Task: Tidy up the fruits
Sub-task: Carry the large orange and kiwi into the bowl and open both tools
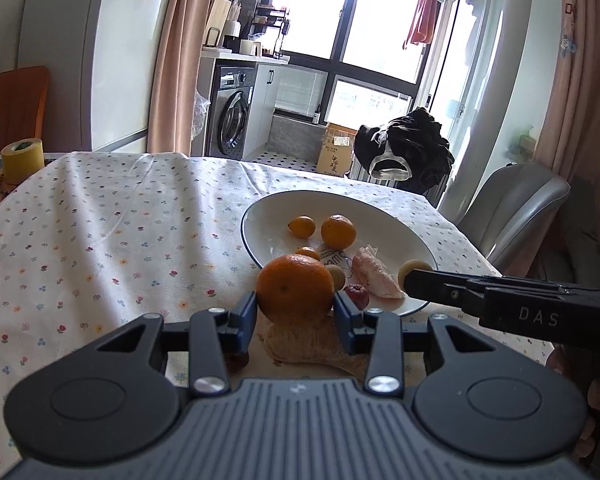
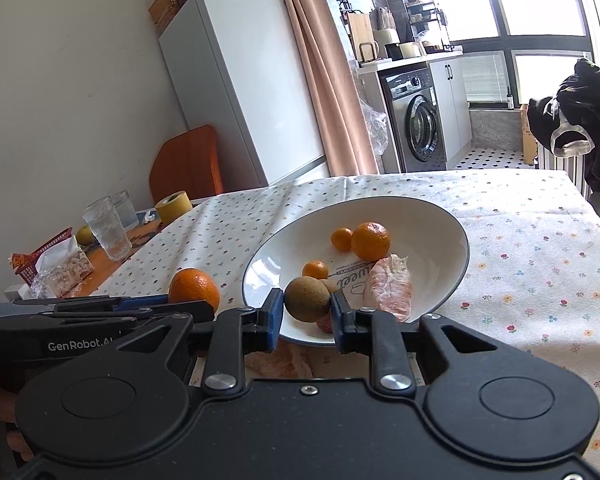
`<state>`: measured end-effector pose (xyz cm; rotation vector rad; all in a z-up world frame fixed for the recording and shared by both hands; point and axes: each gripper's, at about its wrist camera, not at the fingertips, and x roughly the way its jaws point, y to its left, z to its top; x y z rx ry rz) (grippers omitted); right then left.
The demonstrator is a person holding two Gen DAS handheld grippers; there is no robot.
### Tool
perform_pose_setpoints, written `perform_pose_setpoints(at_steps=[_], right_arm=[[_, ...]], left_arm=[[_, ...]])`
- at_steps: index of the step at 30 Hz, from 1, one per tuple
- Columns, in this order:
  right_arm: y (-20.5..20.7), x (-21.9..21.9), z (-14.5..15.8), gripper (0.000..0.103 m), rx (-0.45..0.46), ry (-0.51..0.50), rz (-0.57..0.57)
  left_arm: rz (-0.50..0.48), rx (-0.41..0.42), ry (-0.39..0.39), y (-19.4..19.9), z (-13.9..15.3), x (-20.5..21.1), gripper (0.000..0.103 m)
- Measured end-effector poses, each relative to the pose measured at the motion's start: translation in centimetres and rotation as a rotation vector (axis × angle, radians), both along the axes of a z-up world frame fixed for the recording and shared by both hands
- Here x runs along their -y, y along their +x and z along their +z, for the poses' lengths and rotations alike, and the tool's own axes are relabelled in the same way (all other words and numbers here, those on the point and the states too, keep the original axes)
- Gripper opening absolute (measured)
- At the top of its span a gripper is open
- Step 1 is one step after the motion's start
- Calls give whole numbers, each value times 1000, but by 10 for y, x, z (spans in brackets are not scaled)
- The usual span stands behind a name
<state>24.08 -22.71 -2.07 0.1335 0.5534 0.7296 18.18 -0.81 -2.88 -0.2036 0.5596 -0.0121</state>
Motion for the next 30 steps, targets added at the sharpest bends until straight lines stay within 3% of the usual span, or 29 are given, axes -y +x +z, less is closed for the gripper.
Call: perform_pose_setpoints(at_steps=[22, 30], right_arm=[[30, 18, -1, 24, 1, 14, -70], [31, 13, 4, 24, 19, -4, -79]], left_arm=[[-21, -32, 15, 52, -1, 23, 40], [1, -8, 24, 41, 4, 18, 44]])
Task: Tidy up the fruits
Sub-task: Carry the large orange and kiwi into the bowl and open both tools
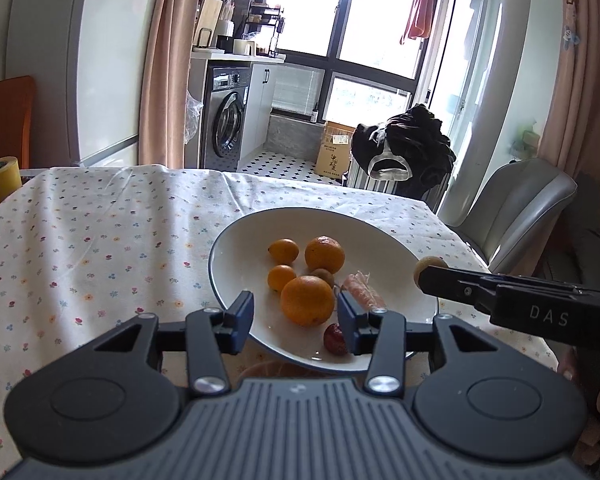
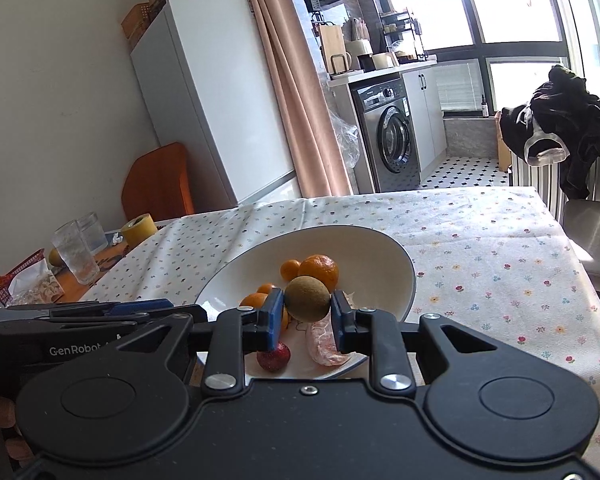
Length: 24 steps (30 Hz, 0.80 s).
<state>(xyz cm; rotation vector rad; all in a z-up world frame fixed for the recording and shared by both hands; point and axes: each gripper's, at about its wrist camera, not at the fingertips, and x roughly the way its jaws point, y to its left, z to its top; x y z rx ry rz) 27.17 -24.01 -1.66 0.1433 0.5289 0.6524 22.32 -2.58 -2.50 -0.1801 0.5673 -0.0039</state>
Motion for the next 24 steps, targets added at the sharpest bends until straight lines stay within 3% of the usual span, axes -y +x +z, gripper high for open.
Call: perform_pose_setpoints(at_steps=[7, 11, 18, 24], right_arm=[[3, -5, 6, 25, 18, -11, -24], [-1, -9, 8, 41, 39, -34, -36], [-14, -15, 7, 43, 21, -43, -12], [-27, -17, 4, 48, 5, -41, 6]], left_arm=[[27, 7, -8, -17, 3, -14, 48], [44, 5, -7, -25, 2, -20, 58], [78, -1, -35, -40, -2, -33, 76], [105, -7, -34, -54, -4, -42, 83]])
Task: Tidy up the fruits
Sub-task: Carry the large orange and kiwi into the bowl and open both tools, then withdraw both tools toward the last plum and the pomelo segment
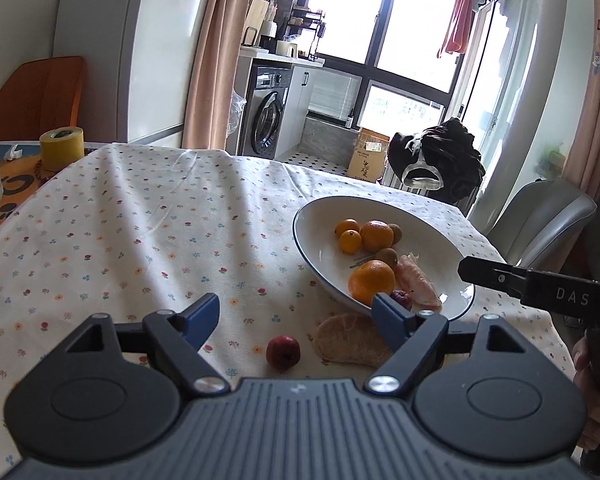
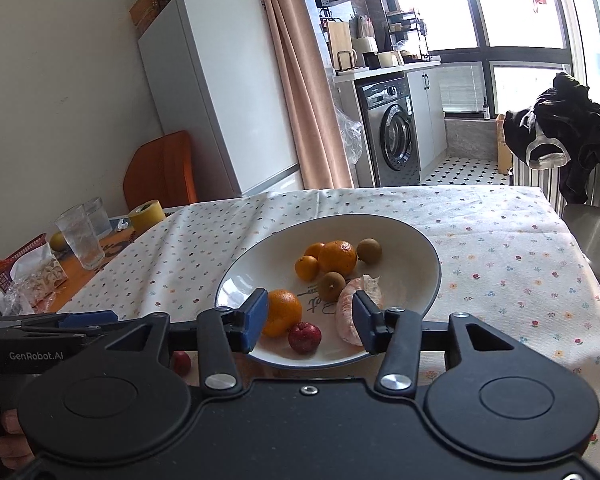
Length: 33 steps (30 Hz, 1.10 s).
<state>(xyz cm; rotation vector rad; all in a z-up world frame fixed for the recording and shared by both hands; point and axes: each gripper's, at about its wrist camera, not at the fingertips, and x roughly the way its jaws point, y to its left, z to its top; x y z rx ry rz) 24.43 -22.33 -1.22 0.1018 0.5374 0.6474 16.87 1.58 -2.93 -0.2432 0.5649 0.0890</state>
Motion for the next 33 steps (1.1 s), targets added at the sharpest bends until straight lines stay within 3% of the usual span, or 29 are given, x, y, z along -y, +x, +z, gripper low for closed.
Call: perform_pose_setpoints(at_steps=[14, 19, 33], right_arm=[[-30, -3, 1, 64, -10, 1, 30], [-41, -5, 0, 75, -9, -7, 38], [-64, -10, -4, 76, -18, -46, 60]], left_arm=[[-5, -14, -10, -27, -2, -9, 91], [-7, -15, -2, -37, -3, -10, 93], [8, -23, 7, -67, -5, -25, 93]])
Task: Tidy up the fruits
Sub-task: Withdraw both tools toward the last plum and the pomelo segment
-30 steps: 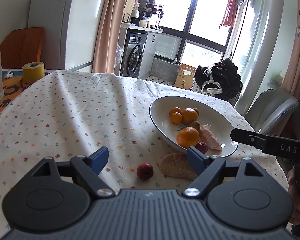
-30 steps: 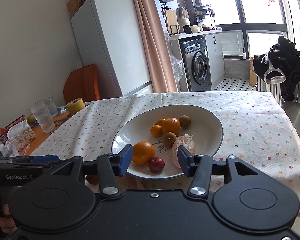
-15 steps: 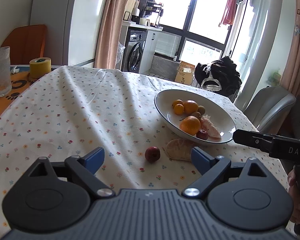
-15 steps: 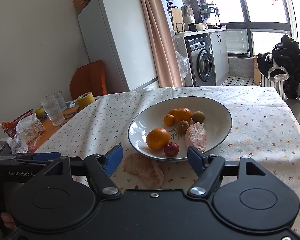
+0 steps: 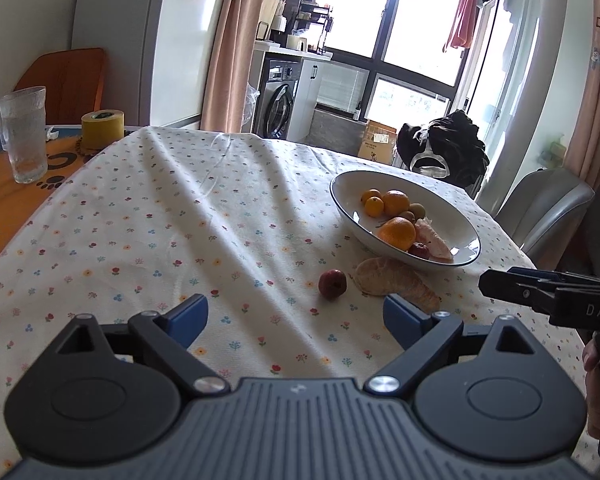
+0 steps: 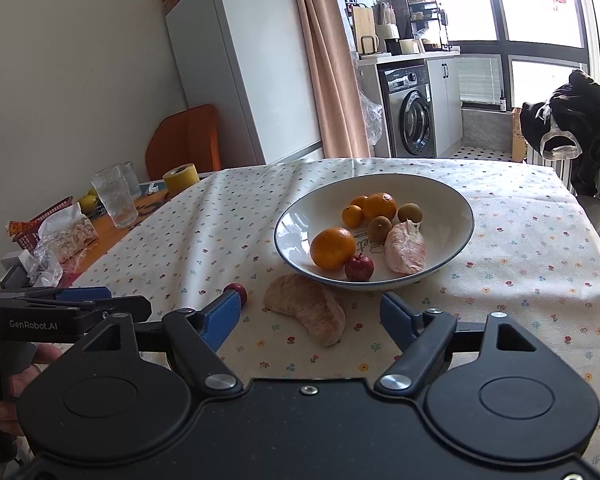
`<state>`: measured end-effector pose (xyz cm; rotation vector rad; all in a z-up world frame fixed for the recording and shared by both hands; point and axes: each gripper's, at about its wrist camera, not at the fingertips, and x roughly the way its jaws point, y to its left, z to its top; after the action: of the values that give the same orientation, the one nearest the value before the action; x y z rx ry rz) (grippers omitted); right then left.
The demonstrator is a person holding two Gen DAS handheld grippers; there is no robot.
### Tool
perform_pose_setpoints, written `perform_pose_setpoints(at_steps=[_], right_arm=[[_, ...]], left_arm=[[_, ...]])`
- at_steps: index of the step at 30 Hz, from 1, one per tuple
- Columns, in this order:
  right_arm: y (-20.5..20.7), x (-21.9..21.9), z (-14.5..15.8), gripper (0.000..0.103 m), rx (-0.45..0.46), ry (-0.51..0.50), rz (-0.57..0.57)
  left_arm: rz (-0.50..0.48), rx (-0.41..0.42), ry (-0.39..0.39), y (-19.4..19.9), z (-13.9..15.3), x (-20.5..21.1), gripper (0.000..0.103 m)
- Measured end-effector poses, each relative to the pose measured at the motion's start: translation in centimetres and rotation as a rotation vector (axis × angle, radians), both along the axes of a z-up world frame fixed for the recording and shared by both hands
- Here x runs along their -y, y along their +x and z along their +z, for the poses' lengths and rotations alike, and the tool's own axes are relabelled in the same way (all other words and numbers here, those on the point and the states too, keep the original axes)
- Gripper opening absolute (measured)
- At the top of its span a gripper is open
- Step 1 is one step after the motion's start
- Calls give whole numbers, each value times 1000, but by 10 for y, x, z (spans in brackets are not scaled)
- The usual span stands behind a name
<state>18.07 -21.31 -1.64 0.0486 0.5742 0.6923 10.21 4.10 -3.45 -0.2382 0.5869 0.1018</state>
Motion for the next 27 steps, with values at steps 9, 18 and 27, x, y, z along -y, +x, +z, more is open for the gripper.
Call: perform_pose_setpoints(at_steps=[9, 18, 27], right_arm=[[-5, -4, -9, 78, -15, -25, 19], [4, -9, -22, 78, -41, -34, 33], [29, -19, -33, 78, -57, -43, 64]], left_arm=[[-24, -4, 4, -7, -2, -1, 93], [-27, -21, 8, -1, -11, 1, 93], [28, -26, 33, 13, -19, 1, 92]])
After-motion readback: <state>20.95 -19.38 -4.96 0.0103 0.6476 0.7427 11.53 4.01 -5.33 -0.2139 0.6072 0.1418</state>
